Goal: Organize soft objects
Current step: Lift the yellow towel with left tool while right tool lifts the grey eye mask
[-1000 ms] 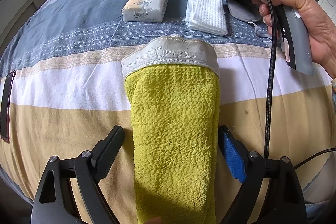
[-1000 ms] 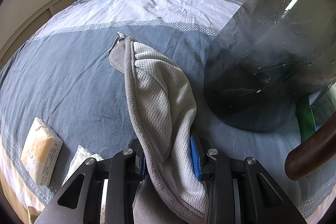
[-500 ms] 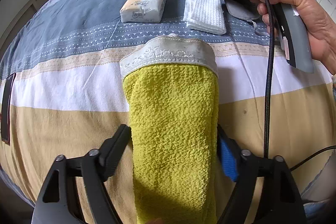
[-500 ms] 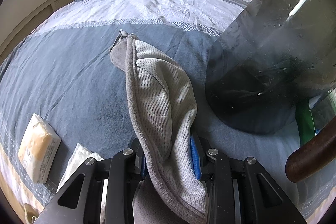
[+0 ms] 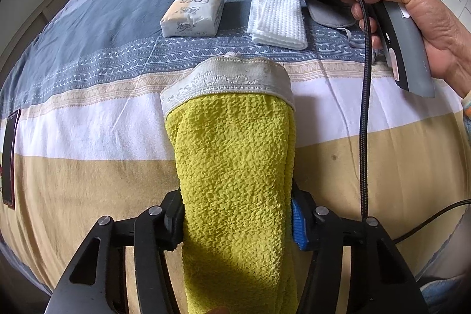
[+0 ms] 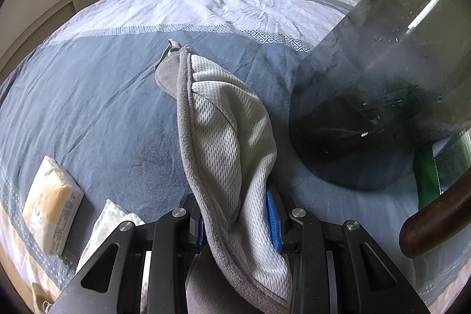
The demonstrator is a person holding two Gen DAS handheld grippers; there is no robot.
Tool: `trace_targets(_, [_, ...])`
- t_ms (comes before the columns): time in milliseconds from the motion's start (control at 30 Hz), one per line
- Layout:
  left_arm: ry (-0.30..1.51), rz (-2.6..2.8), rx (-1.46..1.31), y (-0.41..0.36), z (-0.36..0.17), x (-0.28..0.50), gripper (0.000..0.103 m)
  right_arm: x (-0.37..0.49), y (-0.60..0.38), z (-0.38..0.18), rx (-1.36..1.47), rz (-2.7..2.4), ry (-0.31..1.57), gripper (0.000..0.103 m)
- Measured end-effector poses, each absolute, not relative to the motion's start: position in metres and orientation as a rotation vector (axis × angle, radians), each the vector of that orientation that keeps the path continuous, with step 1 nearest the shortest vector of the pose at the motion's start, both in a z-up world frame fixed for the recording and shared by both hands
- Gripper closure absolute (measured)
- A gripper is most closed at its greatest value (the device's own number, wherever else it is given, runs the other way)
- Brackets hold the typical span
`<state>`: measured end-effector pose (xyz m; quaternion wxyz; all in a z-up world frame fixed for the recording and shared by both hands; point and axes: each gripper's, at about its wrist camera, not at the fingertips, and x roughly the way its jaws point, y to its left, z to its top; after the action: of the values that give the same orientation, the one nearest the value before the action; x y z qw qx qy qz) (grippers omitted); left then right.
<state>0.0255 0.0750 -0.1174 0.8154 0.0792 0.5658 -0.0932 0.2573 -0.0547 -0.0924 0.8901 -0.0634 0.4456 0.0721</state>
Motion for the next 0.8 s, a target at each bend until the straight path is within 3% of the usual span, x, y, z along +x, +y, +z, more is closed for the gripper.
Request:
trace_targets(433, [1.215,-0.213,0.154,0.074,-0.109,0.025,0.082,0.251,-0.049,-0.092,-0.158,0.149,0.888,0.083])
trace_targets(800, [1.221,-0.203,0.146,0.076,-0.101,0.032,0.085,0.247,-0.065,-0.094,-0.109,0.202,0.857,0.084])
